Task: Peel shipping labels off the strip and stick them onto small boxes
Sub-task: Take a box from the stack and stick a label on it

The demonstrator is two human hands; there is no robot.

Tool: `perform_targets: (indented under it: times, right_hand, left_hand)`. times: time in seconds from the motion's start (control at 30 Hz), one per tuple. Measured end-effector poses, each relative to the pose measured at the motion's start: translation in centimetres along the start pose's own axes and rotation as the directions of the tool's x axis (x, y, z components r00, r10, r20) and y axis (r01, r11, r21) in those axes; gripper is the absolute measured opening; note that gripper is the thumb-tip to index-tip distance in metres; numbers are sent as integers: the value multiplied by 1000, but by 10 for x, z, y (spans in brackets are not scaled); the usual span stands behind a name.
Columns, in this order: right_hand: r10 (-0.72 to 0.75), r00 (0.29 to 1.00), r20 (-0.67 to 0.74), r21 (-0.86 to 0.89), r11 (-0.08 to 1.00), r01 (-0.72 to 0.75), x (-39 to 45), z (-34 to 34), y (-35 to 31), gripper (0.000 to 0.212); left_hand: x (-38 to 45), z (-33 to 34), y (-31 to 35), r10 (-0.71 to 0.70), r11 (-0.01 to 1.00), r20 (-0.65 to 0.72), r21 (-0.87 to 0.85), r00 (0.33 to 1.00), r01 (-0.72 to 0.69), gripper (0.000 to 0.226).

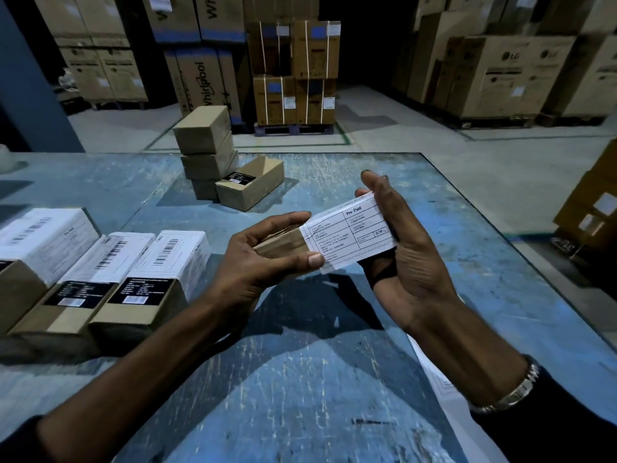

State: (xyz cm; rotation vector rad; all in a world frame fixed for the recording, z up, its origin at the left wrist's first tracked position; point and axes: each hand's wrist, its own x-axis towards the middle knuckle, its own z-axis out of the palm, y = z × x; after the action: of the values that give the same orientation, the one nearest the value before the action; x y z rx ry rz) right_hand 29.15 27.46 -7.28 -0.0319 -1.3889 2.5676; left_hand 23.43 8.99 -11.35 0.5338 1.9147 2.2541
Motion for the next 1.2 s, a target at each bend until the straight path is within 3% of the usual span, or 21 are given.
perform_targets:
  times: [0.13,0.37,0.53,0.93,1.1,1.2]
  right_hand:
    - [2,1000,10,37,999,-2,2,-2,1,32]
    - [34,999,18,31,999,-34,-2,-1,-7,35]
    - [-16,1000,23,-98,995,18,-3,0,-5,32]
    - [-58,998,23,-50,997,59,2,-4,-1,40]
    - [-29,997,68,-55,998,33,0,-4,-4,39]
    - [-42,996,74,-128,990,52,-2,-2,-3,49]
  left_hand:
    - [-3,3,2,66,998,-14,8,998,-66,69]
    - [-1,1,5,60,998,-3,-10,998,-60,71]
    - [-1,0,4,51,999,20,-3,998,-51,77]
    - [-5,5,6,70,998,-13,3,997,-70,69]
    - [-3,7,12,-16,989,-25,-145,1000,12,43]
    - [-2,7,13,-57,981,-4,-188,998,55,41]
